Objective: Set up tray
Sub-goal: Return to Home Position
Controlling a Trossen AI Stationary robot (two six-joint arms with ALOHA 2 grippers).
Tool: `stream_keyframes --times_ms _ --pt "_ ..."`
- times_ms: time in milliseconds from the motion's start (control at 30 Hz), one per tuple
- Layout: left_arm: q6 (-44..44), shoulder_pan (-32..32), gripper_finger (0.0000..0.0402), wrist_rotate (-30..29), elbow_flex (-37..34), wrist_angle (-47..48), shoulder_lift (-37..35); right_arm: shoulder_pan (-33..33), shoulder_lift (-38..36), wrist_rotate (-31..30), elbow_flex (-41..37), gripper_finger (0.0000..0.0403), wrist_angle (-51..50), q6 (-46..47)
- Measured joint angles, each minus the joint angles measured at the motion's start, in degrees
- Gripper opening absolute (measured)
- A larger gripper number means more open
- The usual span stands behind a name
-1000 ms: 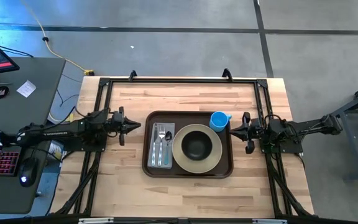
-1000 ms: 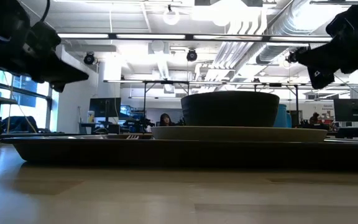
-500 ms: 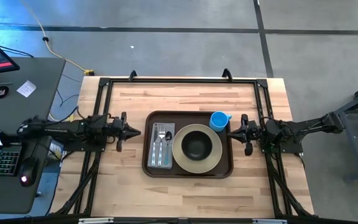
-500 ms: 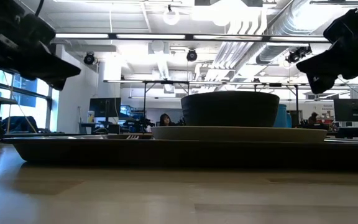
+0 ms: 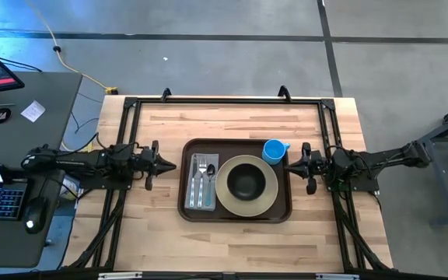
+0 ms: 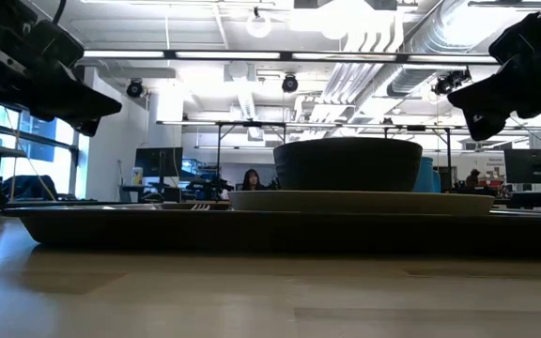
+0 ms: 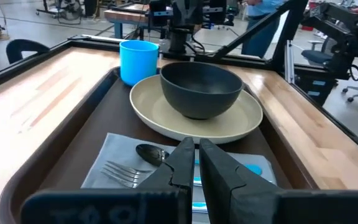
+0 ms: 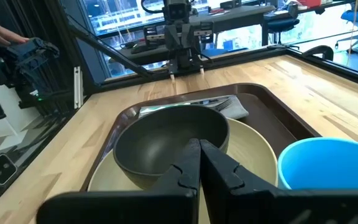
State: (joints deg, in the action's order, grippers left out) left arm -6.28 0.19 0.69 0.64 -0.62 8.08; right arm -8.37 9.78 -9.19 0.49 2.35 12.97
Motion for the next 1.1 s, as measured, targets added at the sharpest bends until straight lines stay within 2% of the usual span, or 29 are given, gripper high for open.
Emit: stream_keyframes --times_ms 267,533,1100 --pt "0.0 0.1 0.0058 0.2 0.0 0.0 0.8 1.0 0.0 0.0 0.0 0.0 0.0 0.0" --pt "0.0 0.2 0.0058 0.2 0.0 0.1 5.6 1.0 0.0 0.0 0.0 0.0 0.3 0.0" --pt "0.0 0.2 0.0058 0.2 0.0 0.0 6.3 1.0 0.0 0.0 0.0 0.0 0.4 0.0"
